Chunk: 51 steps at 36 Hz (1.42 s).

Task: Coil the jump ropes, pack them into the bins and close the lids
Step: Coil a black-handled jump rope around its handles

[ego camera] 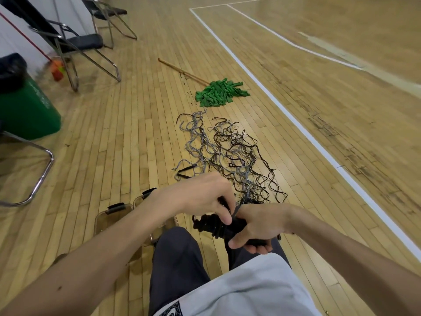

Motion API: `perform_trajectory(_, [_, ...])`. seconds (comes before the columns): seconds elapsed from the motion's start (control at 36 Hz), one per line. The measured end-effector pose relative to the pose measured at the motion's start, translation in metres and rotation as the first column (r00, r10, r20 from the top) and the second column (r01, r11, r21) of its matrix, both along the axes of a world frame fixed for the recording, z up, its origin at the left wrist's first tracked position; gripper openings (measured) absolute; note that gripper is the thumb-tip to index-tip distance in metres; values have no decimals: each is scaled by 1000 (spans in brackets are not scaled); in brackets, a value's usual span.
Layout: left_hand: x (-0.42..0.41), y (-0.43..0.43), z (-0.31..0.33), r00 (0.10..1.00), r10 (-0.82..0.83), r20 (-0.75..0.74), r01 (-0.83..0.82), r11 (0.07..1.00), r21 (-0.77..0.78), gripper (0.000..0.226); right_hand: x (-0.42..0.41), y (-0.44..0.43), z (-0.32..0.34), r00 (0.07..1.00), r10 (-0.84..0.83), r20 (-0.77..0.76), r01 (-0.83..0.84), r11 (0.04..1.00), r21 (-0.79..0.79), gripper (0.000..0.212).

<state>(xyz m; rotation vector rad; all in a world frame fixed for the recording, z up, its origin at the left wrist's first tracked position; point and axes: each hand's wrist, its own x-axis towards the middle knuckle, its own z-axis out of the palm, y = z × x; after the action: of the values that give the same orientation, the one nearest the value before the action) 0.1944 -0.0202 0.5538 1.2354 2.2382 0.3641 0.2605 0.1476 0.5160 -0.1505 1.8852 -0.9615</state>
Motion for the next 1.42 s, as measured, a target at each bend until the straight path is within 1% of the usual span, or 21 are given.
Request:
perform_trajectory(0.08, [-1, 0, -6, 995, 20, 99, -22, 1000, 20, 8, 6, 0, 3, 998, 47, -45, -46, 999, 29, 29])
perform_trajectory(0.22, [1, -3, -16, 976, 88, 200, -100, 994, 49, 18, 15, 0, 5, 992, 115, -58, -113, 993, 43, 31])
perform_trajectory(0.33, [7, -5, -28, 955, 120, 271, -137, 990, 46, 25, 19, -1, 3, 983, 171, -65, -168, 985, 48, 27])
perform_trajectory(0.39, [6, -11, -31, 926, 146, 349, -188, 978, 88, 28, 20, 0, 4, 983, 167, -78, -166, 986, 23, 25])
perform_trajectory(0.42, [5, -15, -31, 897, 161, 411, -224, 968, 110, 26, 19, 0, 5, 984, 153, -93, -154, 988, 0, 24])
perform_trajectory(0.47, [2, -21, -32, 826, 178, 534, -310, 936, 166, 10, 18, 0, 7, 987, 105, -121, -113, 991, -67, 23])
perform_trajectory(0.56, [1, -25, -34, 750, 149, 645, -390, 886, 250, 18, 15, -1, 6, 987, 45, -154, -70, 984, -166, 28])
perform_trajectory(0.61, [1, -27, -35, 688, 133, 713, -437, 861, 261, 11, 14, -2, 6, 988, 15, -152, -50, 973, -226, 26])
perform_trajectory(0.72, [-5, -33, -42, 561, 109, 820, -498, 836, 229, 34, 16, -6, 7, 992, -38, -119, -4, 942, -336, 15])
perform_trajectory(0.78, [-6, -37, -47, 503, 75, 861, -515, 826, 229, 35, 16, -8, 6, 990, -85, -111, 34, 916, -399, 17])
perform_trajectory(0.83, [-3, -39, -49, 415, 69, 907, -570, 797, 199, 36, 15, -8, 6, 984, -143, -107, 76, 877, -475, 20])
perform_trajectory(0.89, [1, -41, -53, 386, 100, 917, -620, 764, 177, 26, 15, -10, 9, 975, -200, -93, 118, 830, -546, 12])
perform_trajectory(0.92, [3, -41, -54, 405, 139, 904, -631, 758, 166, 17, 15, -10, 10, 970, -229, -82, 143, 807, -573, 9])
perform_trajectory(0.94, [6, -40, -53, 416, 182, 891, -658, 736, 157, 17, 15, -10, 9, 964, -259, -66, 171, 787, -593, 8])
perform_trajectory(1.03, [7, -39, -57, 325, 136, 936, -742, 651, 163, 20, 14, -10, 5, 943, -333, 1, 265, 747, -609, 18])
perform_trajectory(1.08, [7, -40, -62, 321, 147, 936, -773, 611, 169, 20, 13, -9, 0, 929, -366, 51, 320, 726, -609, 21])
perform_trajectory(1.19, [11, -35, -59, 356, 161, 920, -778, 597, 197, 22, 11, -10, -5, 892, -437, 116, 407, 667, -624, 11])
perform_trajectory(1.25, [13, -34, -57, 344, 207, 916, -789, 593, 163, 25, 9, -9, -3, 871, -474, 126, 441, 643, -626, 14])
perform_trajectory(1.31, [14, -35, -60, 355, 252, 900, -775, 617, 132, 35, 6, -7, 0, 837, -528, 147, 494, 611, -619, 19])
perform_trajectory(1.33, [16, -36, -61, 382, 275, 882, -760, 637, 130, 37, 5, -5, 1, 813, -560, 157, 525, 589, -615, 21])
perform_trajectory(1.42, [22, -38, -66, 455, 320, 831, -723, 677, 135, 34, 0, 3, 3, 760, -632, 150, 576, 548, -606, 21])
